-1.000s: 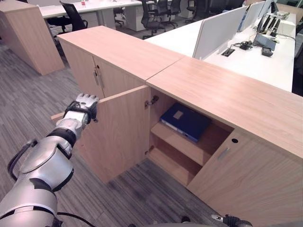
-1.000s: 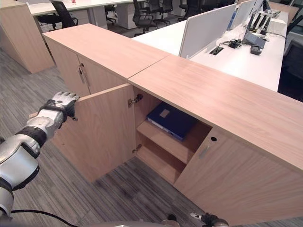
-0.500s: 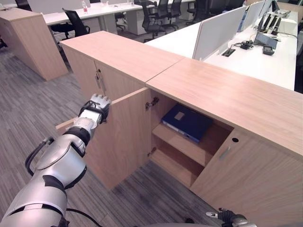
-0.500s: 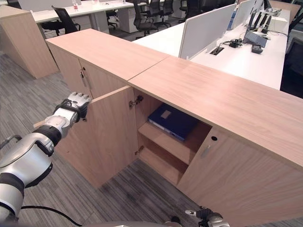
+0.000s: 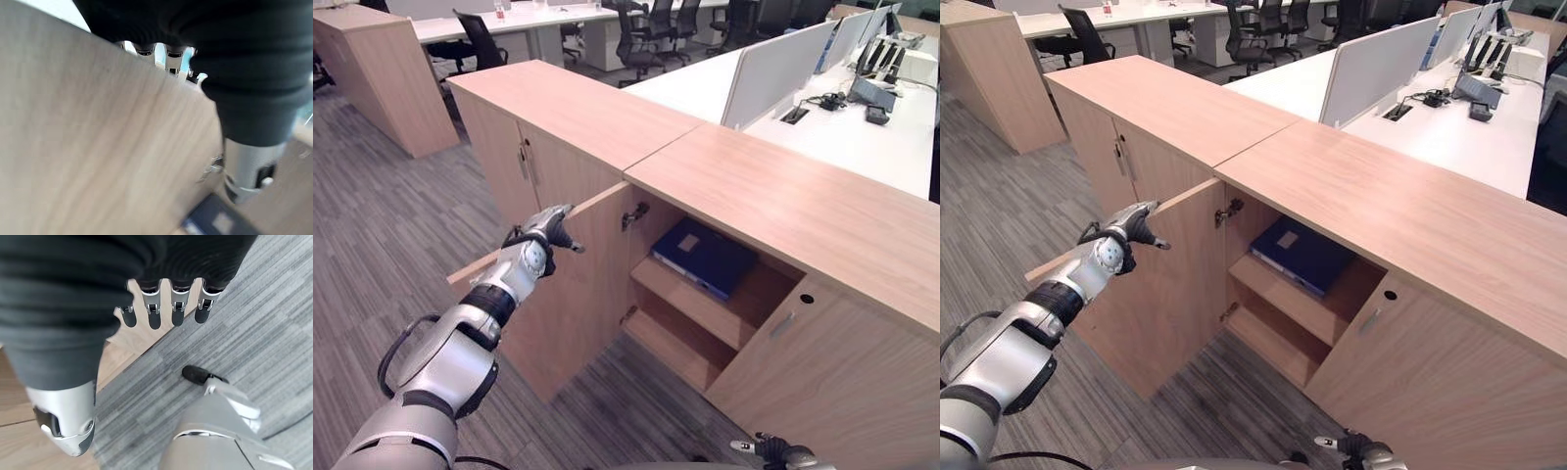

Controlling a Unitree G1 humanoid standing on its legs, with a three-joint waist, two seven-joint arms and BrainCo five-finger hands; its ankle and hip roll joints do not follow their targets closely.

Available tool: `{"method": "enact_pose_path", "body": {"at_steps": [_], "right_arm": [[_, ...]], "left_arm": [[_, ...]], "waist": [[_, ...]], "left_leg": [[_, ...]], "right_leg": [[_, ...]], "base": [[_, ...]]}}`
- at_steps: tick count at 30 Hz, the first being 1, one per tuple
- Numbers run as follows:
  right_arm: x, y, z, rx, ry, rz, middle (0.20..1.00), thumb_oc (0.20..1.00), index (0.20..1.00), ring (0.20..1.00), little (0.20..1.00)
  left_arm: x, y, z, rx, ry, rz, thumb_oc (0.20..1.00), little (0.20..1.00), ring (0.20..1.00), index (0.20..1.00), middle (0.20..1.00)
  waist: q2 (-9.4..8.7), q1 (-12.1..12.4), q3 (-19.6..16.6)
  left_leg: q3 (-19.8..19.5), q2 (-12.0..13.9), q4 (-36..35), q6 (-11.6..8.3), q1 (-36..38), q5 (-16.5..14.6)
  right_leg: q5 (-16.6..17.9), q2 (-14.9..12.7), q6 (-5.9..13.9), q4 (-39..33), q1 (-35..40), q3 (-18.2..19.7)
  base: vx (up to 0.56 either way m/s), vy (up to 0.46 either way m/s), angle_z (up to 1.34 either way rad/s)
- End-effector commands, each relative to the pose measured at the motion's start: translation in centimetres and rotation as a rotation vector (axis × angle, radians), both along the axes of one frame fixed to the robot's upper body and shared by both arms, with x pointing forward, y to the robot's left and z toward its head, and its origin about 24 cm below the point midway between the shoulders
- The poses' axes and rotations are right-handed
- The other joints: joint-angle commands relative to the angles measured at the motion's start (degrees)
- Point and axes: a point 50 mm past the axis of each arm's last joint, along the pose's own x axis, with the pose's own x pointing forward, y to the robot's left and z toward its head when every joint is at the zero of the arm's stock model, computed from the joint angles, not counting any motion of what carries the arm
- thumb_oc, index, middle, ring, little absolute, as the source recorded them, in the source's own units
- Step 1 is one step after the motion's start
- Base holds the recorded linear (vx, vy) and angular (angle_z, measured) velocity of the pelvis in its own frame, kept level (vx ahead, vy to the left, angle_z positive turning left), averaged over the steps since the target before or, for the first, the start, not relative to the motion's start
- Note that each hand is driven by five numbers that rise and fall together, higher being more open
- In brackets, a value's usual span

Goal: Put the empty folder in the office cabinet

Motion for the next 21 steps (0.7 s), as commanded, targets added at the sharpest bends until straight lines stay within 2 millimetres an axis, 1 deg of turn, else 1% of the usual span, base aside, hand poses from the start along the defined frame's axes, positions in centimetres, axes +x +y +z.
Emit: {"method": "enact_pose_path", "body": {"at_steps": [1,4,6,7,9,10,11,16,17,18,19,20,21], "right_arm": [[2.2,-0.9,0.8,-0.028,-0.046,-0.019,1.000,1.000,1.000,1.000,1.000],[2.4,-0.8,0.8,-0.022,-0.056,-0.048,1.000,1.000,1.000,1.000,1.000],[2.5,-0.6,0.8,-0.013,-0.065,-0.065,1.000,1.000,1.000,1.000,1.000],[2.5,-0.6,0.8,-0.013,-0.065,-0.065,1.000,1.000,1.000,1.000,1.000],[3.0,-0.3,0.9,-0.003,-0.084,-0.089,1.000,1.000,1.000,1.000,1.000],[3.0,-0.3,0.9,-0.003,-0.084,-0.089,1.000,1.000,1.000,1.000,1.000],[3.4,-0.1,1.0,0.009,-0.103,-0.114,1.000,1.000,1.000,1.000,1.000],[4.4,0.5,1.1,0.050,-0.142,-0.205,1.000,1.000,1.000,1.000,1.000],[4.6,0.8,1.1,0.071,-0.150,-0.235,1.000,1.000,1.000,1.000,1.000],[4.7,1.0,1.1,0.081,-0.154,-0.248,1.000,1.000,1.000,1.000,1.000],[4.8,1.0,1.1,0.081,-0.154,-0.248,1.000,1.000,1.000,1.000,1.000],[4.8,1.2,1.1,0.102,-0.167,-0.306,1.000,1.000,1.000,1.000,1.000],[4.8,1.2,1.1,0.102,-0.167,-0.306,1.000,1.000,1.000,1.000,1.000]], "left_arm": [[-3.0,-7.3,-3.9,-0.314,0.186,-0.245,1.000,1.000,1.000,1.000,1.000],[-4.2,-8.6,-4.1,-0.421,0.198,-0.288,1.000,1.000,1.000,1.000,1.000],[-4.7,-9.2,-4.5,-0.459,0.211,-0.297,1.000,1.000,1.000,1.000,1.000],[-4.7,-9.2,-4.5,-0.459,0.211,-0.297,1.000,1.000,1.000,1.000,1.000],[-5.9,-11.0,-4.9,-0.555,0.257,-0.350,1.000,1.000,1.000,1.000,1.000],[-5.9,-10.9,-4.9,-0.555,0.257,-0.350,1.000,1.000,1.000,1.000,1.000],[-6.7,-12.3,-4.7,-0.657,0.291,-0.394,1.000,1.000,1.000,1.000,1.000],[-8.7,-16.1,-2.2,-0.874,0.351,-0.576,1.000,1.000,1.000,1.000,1.000],[-9.4,-17.3,-1.3,-0.948,0.383,-0.640,1.000,1.000,1.000,1.000,1.000],[-9.8,-17.8,-0.9,-0.979,0.398,-0.670,1.000,1.000,1.000,1.000,1.000],[-9.8,-17.8,-0.9,-0.979,0.399,-0.670,1.000,1.000,1.000,1.000,1.000],[-10.3,-18.5,-0.4,-1.025,0.424,-0.700,1.000,1.000,1.000,1.000,1.000],[-10.3,-18.5,-0.4,-1.025,0.425,-0.700,1.000,1.000,1.000,1.000,1.000]], "waist": [[1.10,-0.6,2.9],[1.12,-0.4,3.1],[1.03,-0.3,3.2],[1.03,-0.3,3.2],[1.03,-0.3,3.4],[1.03,-0.3,3.3],[1.19,-0.3,3.3],[1.86,-0.3,3.6],[2.02,-0.3,3.7],[2.11,-0.3,3.7],[2.10,-0.3,3.7],[2.31,-0.4,3.6],[2.31,-0.4,3.7]], "left_leg": [[-5.1,-2.8,0.8,3.30,1.7,-8.0],[-5.5,-2.8,0.8,3.35,1.6,-8.0],[-5.7,-2.8,0.8,3.38,1.5,-8.0],[-5.7,-2.8,0.8,3.38,1.5,-8.0],[-6.0,-2.8,0.8,3.43,1.4,-8.0],[-6.0,-2.8,0.8,3.43,1.4,-8.0],[-6.2,-2.9,0.8,3.46,1.3,-8.1],[-6.7,-3.0,0.8,3.52,1.3,-8.2],[-6.8,-3.0,0.8,3.49,1.3,-8.2],[-6.9,-3.1,0.8,3.47,1.4,-8.2],[-6.9,-3.1,0.8,3.47,1.4,-8.2],[-6.9,-3.1,0.8,3.42,1.4,-8.2],[-7.0,-3.1,0.8,3.42,1.4,-8.2]], "right_leg": [[4.8,-2.8,4.60,1.5,-1.9,-0.6],[4.8,-2.8,4.54,1.6,-1.8,-0.8],[4.7,-2.9,4.50,1.7,-1.8,-0.9],[4.7,-2.9,4.50,1.7,-1.8,-0.9],[4.7,-2.9,4.41,1.8,-1.7,-1.0],[4.7,-2.9,4.41,1.8,-1.7,-1.0],[4.8,-2.9,4.37,1.7,-1.6,-1.2],[5.1,-2.9,4.37,1.8,-1.4,-1.5],[5.1,-2.9,4.36,1.6,-1.1,-1.6],[5.2,-2.8,4.36,1.6,-1.0,-1.7],[5.2,-2.8,4.36,1.5,-1.0,-1.7],[5.3,-2.7,4.37,1.4,-0.8,-1.7],[5.4,-2.7,4.37,1.3,-0.8,-1.8]], "base": [[0.00,0.000,0.00],[0.00,0.005,0.04],[0.00,0.004,0.08],[-0.01,-0.001,0.07],[0.00,0.000,0.09],[0.01,0.005,0.03],[0.00,0.000,0.00],[0.01,0.009,0.05],[0.02,0.007,0.10],[0.02,0.004,0.07],[0.00,0.000,0.00],[0.00,0.000,0.00],[0.00,0.000,0.00]]}}
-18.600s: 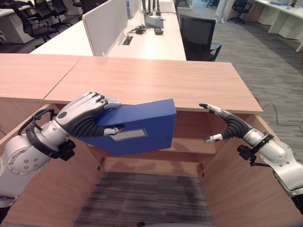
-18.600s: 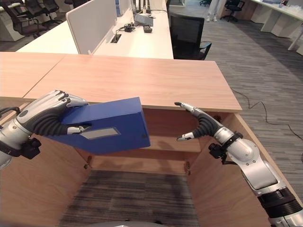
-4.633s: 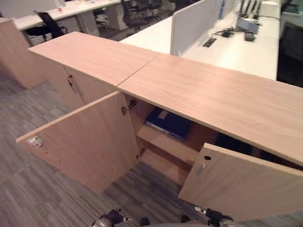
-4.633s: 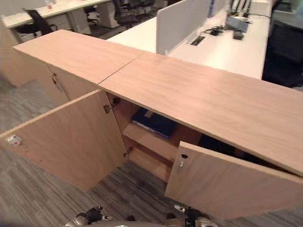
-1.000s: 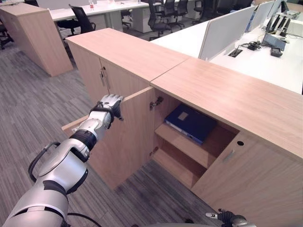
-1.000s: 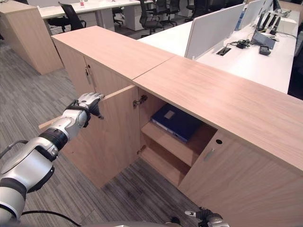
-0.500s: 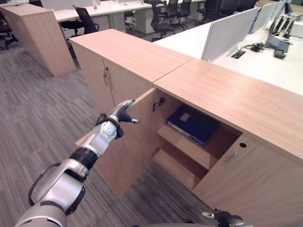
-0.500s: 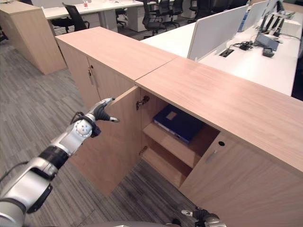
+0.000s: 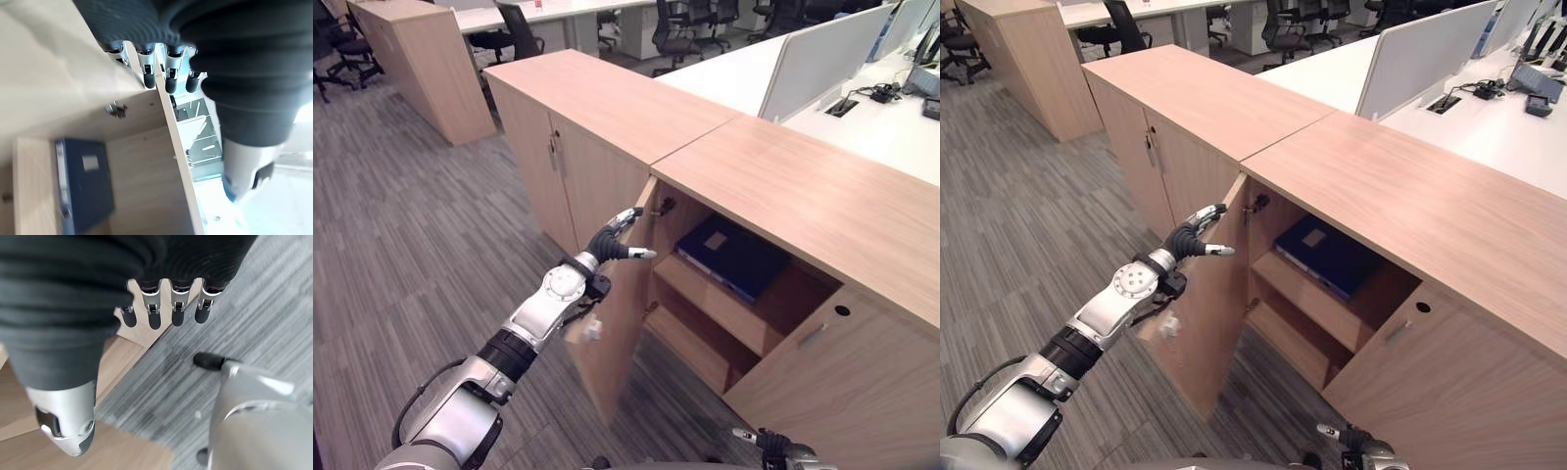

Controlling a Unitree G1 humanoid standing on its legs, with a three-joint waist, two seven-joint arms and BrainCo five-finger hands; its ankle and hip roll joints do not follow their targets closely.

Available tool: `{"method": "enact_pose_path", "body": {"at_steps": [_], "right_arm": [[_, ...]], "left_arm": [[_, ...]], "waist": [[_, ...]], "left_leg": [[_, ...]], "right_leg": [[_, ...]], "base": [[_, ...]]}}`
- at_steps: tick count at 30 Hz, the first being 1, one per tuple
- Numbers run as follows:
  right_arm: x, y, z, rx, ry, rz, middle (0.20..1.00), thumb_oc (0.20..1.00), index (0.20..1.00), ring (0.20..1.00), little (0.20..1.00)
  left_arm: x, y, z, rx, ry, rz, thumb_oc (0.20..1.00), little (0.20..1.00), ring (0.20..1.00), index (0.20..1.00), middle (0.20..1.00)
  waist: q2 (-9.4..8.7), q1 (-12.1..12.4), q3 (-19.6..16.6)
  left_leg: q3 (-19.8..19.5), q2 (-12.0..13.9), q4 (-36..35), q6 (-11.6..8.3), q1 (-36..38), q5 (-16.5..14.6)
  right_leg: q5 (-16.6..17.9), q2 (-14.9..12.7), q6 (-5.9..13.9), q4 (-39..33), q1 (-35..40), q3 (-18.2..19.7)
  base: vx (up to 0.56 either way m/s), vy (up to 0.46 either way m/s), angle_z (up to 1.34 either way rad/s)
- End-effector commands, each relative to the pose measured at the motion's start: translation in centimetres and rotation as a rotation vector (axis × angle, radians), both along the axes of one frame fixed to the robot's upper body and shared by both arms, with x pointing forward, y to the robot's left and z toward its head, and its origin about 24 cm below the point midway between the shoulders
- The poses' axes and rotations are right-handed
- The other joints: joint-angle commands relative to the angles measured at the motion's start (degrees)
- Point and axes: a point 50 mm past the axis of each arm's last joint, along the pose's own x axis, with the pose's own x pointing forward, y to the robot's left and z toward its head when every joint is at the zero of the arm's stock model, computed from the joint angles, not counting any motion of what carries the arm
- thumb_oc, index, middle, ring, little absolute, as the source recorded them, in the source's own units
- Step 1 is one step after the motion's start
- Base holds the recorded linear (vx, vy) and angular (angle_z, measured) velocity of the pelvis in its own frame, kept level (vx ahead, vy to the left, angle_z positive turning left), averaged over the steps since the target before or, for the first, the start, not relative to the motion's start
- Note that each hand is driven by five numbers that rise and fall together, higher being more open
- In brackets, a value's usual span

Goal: Put the empty folder in the office cabinet

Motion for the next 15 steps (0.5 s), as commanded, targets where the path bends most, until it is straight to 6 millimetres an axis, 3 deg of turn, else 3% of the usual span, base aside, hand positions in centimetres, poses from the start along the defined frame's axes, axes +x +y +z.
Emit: {"method": "enact_pose_path", "body": {"at_steps": [1,6,15], "right_arm": [[3.1,0.0,0.9,0.021,-0.074,-0.103,1.000,1.000,1.000,1.000,1.000],[2.8,0.4,0.7,0.068,-0.093,-0.242,1.000,1.000,1.000,1.000,1.000],[1.0,0.5,0.1,0.096,-0.058,-0.367,1.000,1.000,1.000,1.000,1.000]], "left_arm": [[-5.2,-9.6,-0.9,-0.224,0.159,-0.438,1.000,1.000,1.000,1.000,1.000],[-5.9,-10.7,-0.8,-0.263,0.194,-0.468,1.000,1.000,1.000,1.000,1.000],[-6.1,-10.9,-0.5,-0.295,0.209,-0.470,1.000,1.000,1.000,1.000,1.000]], "waist": [[1.85,-3.2,1.0],[2.20,-3.7,1.1],[2.35,-4.2,1.1]], "left_leg": [[-4.9,-2.4,0.3,3.13,1.7,-8.5],[-5.0,-2.4,0.3,2.97,1.7,-8.6],[-4.8,-2.5,0.3,2.72,1.8,-8.8]], "right_leg": [[5.5,-2.1,4.03,1.2,-1.5,0.3],[5.4,-1.9,3.99,0.8,-1.3,0.1],[5.3,-1.8,4.03,0.5,-1.0,0.1]], "base": [[0.00,0.000,0.00],[0.00,0.002,-0.02],[0.00,0.000,-0.01]]}}
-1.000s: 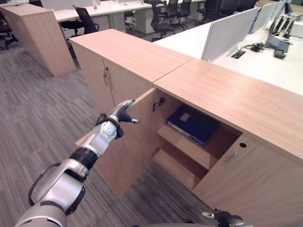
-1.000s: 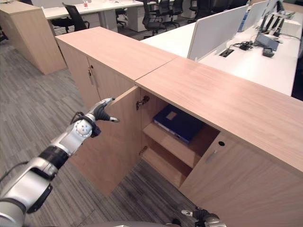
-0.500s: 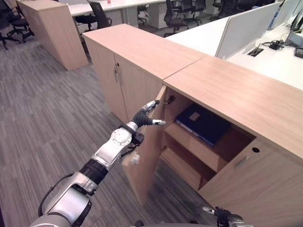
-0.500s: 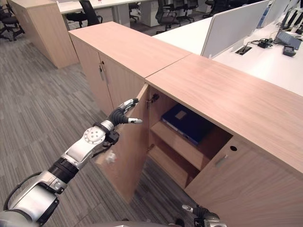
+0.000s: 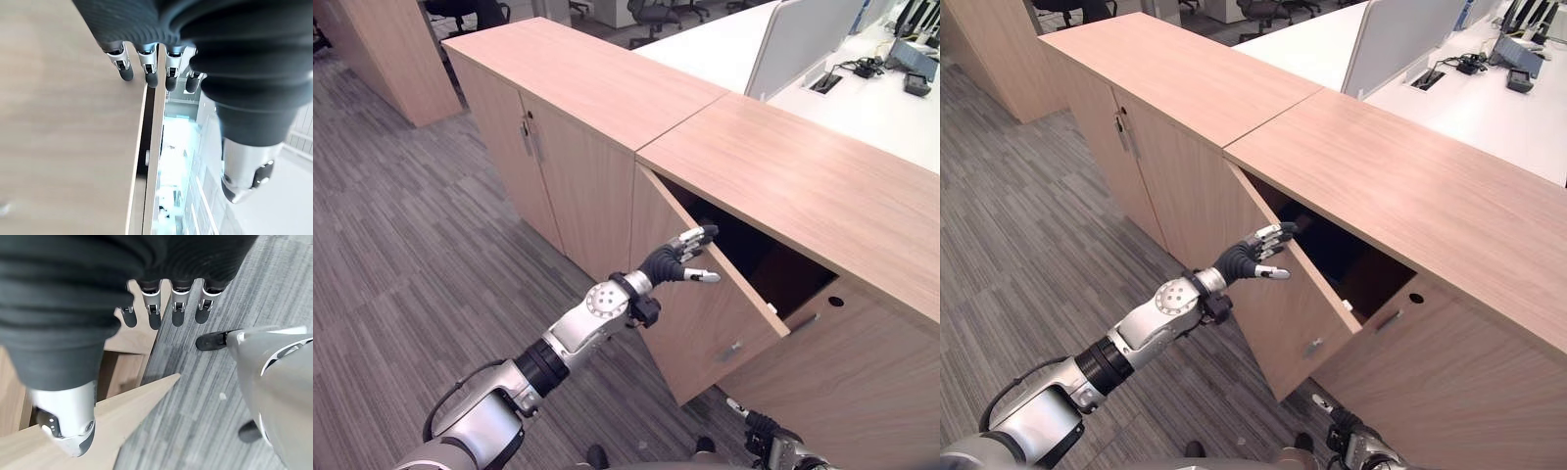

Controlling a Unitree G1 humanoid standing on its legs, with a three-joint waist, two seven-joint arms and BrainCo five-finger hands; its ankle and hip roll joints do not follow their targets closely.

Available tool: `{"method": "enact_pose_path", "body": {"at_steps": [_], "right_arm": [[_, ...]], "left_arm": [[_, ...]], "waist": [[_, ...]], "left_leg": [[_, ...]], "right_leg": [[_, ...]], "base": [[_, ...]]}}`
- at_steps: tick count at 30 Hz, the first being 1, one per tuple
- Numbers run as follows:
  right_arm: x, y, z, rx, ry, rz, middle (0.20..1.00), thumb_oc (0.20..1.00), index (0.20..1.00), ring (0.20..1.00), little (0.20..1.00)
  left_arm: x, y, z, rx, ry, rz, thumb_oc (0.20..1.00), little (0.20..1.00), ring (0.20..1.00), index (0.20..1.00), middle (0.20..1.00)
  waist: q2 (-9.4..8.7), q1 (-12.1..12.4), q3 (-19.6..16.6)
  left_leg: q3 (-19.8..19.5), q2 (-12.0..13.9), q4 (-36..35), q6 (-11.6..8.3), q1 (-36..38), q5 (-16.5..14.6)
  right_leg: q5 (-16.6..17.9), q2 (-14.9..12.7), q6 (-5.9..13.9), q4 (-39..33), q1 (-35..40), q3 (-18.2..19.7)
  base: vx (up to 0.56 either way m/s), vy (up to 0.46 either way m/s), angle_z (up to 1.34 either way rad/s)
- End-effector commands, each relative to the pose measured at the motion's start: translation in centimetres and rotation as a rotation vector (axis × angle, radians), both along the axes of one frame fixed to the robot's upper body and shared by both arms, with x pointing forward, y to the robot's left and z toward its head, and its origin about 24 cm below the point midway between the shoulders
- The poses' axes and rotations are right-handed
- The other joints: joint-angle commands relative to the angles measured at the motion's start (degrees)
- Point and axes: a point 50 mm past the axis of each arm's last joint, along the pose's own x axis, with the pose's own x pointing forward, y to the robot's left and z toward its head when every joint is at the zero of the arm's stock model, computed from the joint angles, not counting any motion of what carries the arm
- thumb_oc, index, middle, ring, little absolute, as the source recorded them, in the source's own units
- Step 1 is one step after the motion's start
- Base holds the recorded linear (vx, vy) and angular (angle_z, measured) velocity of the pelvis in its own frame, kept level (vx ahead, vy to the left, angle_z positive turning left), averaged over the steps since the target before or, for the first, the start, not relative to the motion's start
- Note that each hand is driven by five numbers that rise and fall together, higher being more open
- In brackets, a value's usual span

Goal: Put the empty folder in the office cabinet

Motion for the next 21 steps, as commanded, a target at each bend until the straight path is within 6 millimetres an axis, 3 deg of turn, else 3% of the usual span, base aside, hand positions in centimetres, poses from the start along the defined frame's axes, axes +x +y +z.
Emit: {"method": "enact_pose_path", "body": {"at_steps": [1,7,8,9,10,11,13,21], "right_arm": [[0.1,-0.3,0.1,0.002,-0.001,-0.065,1.000,1.000,1.000,1.000,1.000],[-0.6,1.0,-0.4,0.014,0.021,-0.020,1.000,1.000,1.000,1.000,1.000],[-1.7,1.8,-0.9,-0.008,0.105,0.149,1.000,1.000,1.000,1.000,1.000],[-1.7,1.8,-0.9,-0.007,0.105,0.150,1.000,1.000,1.000,1.000,1.000],[-4.2,2.2,-1.5,-0.054,0.283,0.484,1.000,1.000,1.000,1.000,1.000],[-6.7,2.0,-1.7,-0.066,0.441,0.681,1.000,1.000,1.000,1.000,1.000],[-7.5,1.9,-1.8,-0.062,0.466,0.712,1.000,1.000,1.000,1.000,1.000],[-7.7,3.1,-2.1,-0.017,0.426,0.621,1.000,1.000,1.000,1.000,1.000]], "left_arm": [[-2.4,-3.7,-0.4,-0.088,0.082,-0.148,1.000,1.000,1.000,1.000,1.000],[-2.5,-3.6,-1.0,-0.069,0.096,-0.136,1.000,1.000,1.000,1.000,1.000],[-2.5,-3.4,-1.3,-0.056,0.103,-0.132,1.000,1.000,1.000,1.000,1.000],[-2.5,-3.4,-1.3,-0.056,0.103,-0.131,1.000,1.000,1.000,1.000,1.000],[-2.6,-3.5,-1.4,-0.032,0.103,-0.151,1.000,1.000,1.000,1.000,1.000],[-2.6,-4.1,-1.0,-0.011,0.076,-0.195,1.000,1.000,1.000,1.000,1.000],[-2.5,-4.0,-0.7,0.001,0.056,-0.204,1.000,1.000,1.000,1.000,1.000],[-2.1,-3.8,-0.1,0.018,-0.003,-0.192,1.000,1.000,1.000,1.000,1.000]], "waist": [[2.09,-0.7,-1.1],[2.03,-1.1,-1.1],[2.05,-1.0,-0.8],[1.96,-1.0,-0.9],[1.83,-0.5,-0.9],[1.69,0.0,-1.0],[1.67,-0.1,-1.0],[1.81,-0.6,-0.9]], "left_leg": [[-5.1,-2.3,0.2,2.56,1.4,-8.4],[-4.9,-2.3,0.2,2.47,1.3,-8.3],[-4.8,-2.1,0.2,2.42,1.6,-8.4],[-4.7,-2.2,0.2,2.45,1.4,-8.2],[-4.8,-2.2,0.2,2.51,1.3,-8.3],[-5.1,-2.2,0.2,2.64,1.2,-8.4],[-5.3,-2.3,0.2,2.70,1.1,-8.4],[-5.1,-2.2,0.2,2.74,1.1,-8.5]], "right_leg": [[5.1,-1.7,4.30,0.1,-1.0,0.7],[5.1,-1.6,4.21,0.1,-1.3,1.3],[5.0,-1.5,4.09,0.2,-1.2,1.3],[5.1,-1.5,4.09,0.1,-1.4,1.4],[4.9,-1.6,3.93,0.0,-1.3,1.2],[4.7,-1.8,3.92,-0.3,-0.9,0.5],[4.6,-1.9,3.82,-0.5,-0.7,0.3],[4.3,-1.7,3.75,-0.5,-0.9,0.6]], "base": [[0.00,0.000,0.00],[0.00,0.000,-0.01],[-0.01,0.003,-0.04],[-0.02,-0.006,-0.05],[-0.01,-0.021,-0.08],[0.01,-0.021,-0.07],[0.00,0.002,0.02],[0.00,0.001,0.01]]}}
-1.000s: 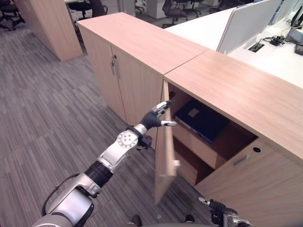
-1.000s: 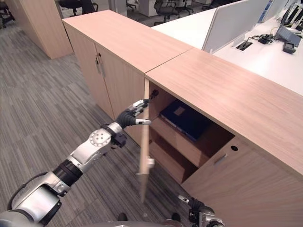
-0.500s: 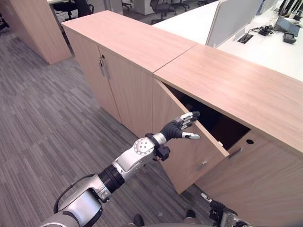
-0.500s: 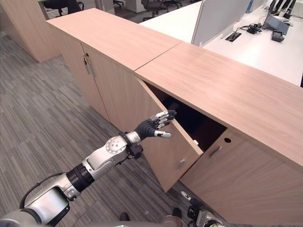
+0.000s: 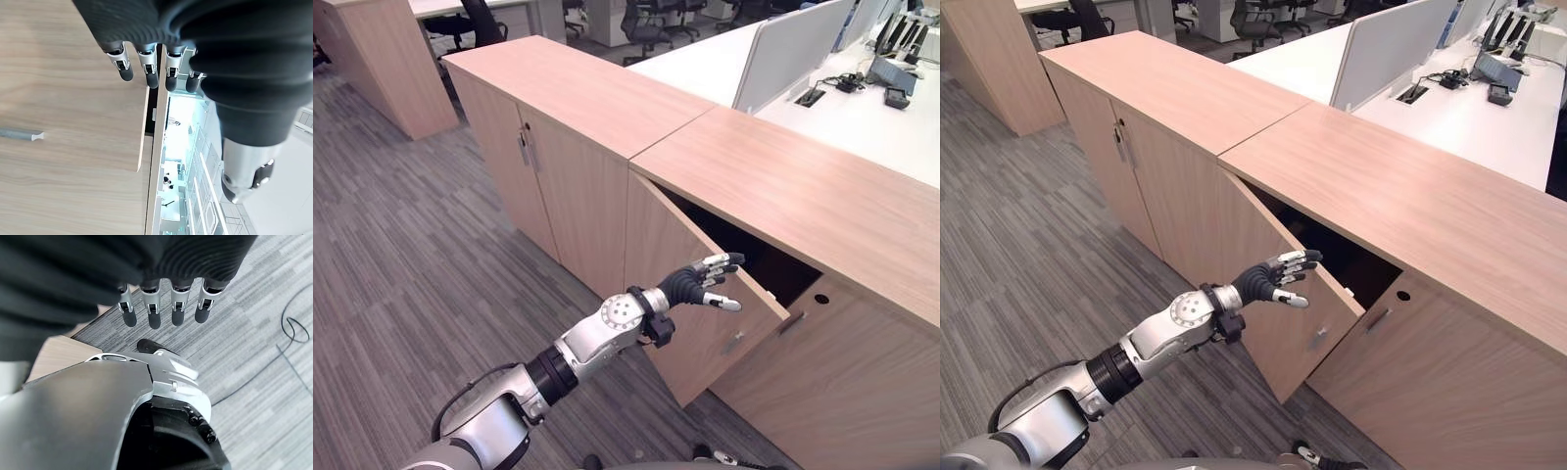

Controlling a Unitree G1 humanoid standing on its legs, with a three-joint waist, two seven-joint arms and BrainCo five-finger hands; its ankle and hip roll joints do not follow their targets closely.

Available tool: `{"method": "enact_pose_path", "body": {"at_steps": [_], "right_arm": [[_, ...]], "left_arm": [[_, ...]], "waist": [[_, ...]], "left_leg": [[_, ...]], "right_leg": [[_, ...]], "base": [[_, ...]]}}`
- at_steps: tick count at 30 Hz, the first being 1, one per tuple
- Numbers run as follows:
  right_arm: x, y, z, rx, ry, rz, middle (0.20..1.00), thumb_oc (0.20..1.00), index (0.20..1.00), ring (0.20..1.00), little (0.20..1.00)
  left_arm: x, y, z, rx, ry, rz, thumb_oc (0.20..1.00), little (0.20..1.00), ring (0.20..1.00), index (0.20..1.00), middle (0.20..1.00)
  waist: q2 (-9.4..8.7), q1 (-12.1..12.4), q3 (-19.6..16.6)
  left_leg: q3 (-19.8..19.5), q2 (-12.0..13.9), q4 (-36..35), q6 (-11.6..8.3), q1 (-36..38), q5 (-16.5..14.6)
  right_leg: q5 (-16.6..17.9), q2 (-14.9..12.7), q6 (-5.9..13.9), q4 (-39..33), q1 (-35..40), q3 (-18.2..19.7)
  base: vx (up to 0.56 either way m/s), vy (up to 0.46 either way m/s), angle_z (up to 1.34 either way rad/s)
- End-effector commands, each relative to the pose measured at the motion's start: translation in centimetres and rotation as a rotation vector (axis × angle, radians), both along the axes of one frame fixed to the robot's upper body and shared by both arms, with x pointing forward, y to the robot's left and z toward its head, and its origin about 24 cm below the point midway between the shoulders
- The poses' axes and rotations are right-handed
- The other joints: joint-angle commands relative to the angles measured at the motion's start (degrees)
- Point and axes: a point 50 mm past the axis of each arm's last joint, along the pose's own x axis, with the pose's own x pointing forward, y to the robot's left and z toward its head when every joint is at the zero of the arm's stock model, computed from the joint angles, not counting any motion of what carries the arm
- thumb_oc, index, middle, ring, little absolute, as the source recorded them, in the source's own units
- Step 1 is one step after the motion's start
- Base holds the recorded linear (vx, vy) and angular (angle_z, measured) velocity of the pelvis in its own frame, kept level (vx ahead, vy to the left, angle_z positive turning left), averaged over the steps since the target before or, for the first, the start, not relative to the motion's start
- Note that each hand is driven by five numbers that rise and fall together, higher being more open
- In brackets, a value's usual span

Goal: Put the empty folder in the office cabinet

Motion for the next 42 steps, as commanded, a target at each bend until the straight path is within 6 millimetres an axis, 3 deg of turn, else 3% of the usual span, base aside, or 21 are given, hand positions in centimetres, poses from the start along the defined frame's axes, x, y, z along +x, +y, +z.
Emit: {"method": "enact_pose_path", "body": {"at_steps": [1,7,14,21,31,35,37,40,42], "right_arm": [[-1.6,1.2,-0.3,0.029,0.068,0.004,1.000,1.000,1.000,1.000,1.000],[-1.1,2.3,-0.4,0.061,0.035,-0.007,1.000,1.000,1.000,1.000,1.000],[-1.4,2.4,-0.5,0.063,0.033,0.018,1.000,1.000,1.000,1.000,1.000],[-2.1,2.2,-0.6,0.065,0.058,0.048,1.000,1.000,1.000,1.000,1.000],[-1.7,2.9,-0.6,0.082,0.034,0.041,1.000,1.000,1.000,1.000,1.000],[-1.4,3.4,-0.7,0.080,-0.008,0.017,1.000,1.000,1.000,1.000,1.000],[-1.0,3.5,-0.6,0.082,-0.035,0.018,1.000,1.000,1.000,1.000,1.000],[-0.8,3.7,-0.6,0.083,-0.065,0.028,1.000,1.000,1.000,1.000,1.000],[-0.7,3.8,-0.6,0.085,-0.077,0.036,1.000,1.000,1.000,1.000,1.000]], "left_arm": [[-0.7,-2.1,1.1,-0.031,-0.051,-0.071,1.000,1.000,1.000,1.000,1.000],[-0.7,-1.9,1.3,0.026,-0.143,-0.094,1.000,1.000,1.000,1.000,1.000],[-0.4,-2.6,0.4,0.167,-0.232,-0.166,1.000,1.000,1.000,1.000,1.000],[0.5,-2.2,0.8,0.309,-0.385,-0.193,1.000,1.000,1.000,1.000,1.000],[3.1,-0.4,-1.1,0.527,-0.489,-0.037,1.000,1.000,1.000,1.000,1.000],[5.0,0.4,-2.2,0.664,-0.545,0.089,1.000,1.000,1.000,1.000,1.000],[6.0,0.8,-2.1,0.731,-0.593,0.146,1.000,1.000,1.000,1.000,1.000],[7.7,1.9,-1.6,0.800,-0.631,0.249,1.000,1.000,1.000,1.000,1.000],[8.7,2.8,-0.9,0.825,-0.649,0.311,1.000,1.000,1.000,1.000,1.000]], "waist": [[2.94,-0.5,1.8],[2.88,-0.8,1.7],[2.99,-1.8,1.6],[3.30,-2.3,1.2],[2.81,-2.8,1.7],[3.02,-3.6,2.7],[3.61,-3.8,3.6],[4.66,-4.1,4.1],[4.65,-4.2,3.6]], "left_leg": [[-5.4,-2.3,0.2,3.07,1.5,-8.5],[-5.2,-2.3,0.2,3.08,1.7,-8.7],[-4.3,-2.3,0.2,3.01,1.7,-8.7],[-3.0,-2.0,0.2,2.87,1.8,-8.9],[-0.4,-1.3,0.2,2.53,1.1,-8.2],[2.2,-0.4,0.2,2.26,0.3,-7.8],[4.1,0.9,0.2,2.02,-0.3,-7.0],[6.8,3.1,0.2,1.58,-0.2,-6.8],[8.7,3.8,0.2,1.55,-0.4,-6.5]], "right_leg": [[4.4,-1.9,3.79,-0.1,-0.1,0.4],[4.2,-1.9,3.73,0.3,-0.2,0.7],[4.2,-1.6,3.72,0.3,-0.7,1.0],[4.2,-1.1,3.71,-0.5,-1.1,1.4],[5.9,-0.1,3.65,-1.5,-3.0,2.7],[6.1,-0.1,3.31,-0.1,-4.8,-1.8],[3.7,-0.2,2.24,3.3,-5.5,-4.9],[-2.7,0.2,0.76,10.2,-5.5,-7.1],[-4.8,0.3,0.04,12.7,-5.0,-8.1]], "base": [[0.00,0.000,0.00],[0.00,0.005,-0.03],[-0.01,0.004,-0.03],[-0.01,0.008,-0.09],[-0.03,-0.008,-0.13],[-0.08,-0.023,-0.33],[-0.09,-0.028,-0.63],[-0.07,-0.025,-0.76],[-0.04,-0.086,-0.65]]}}
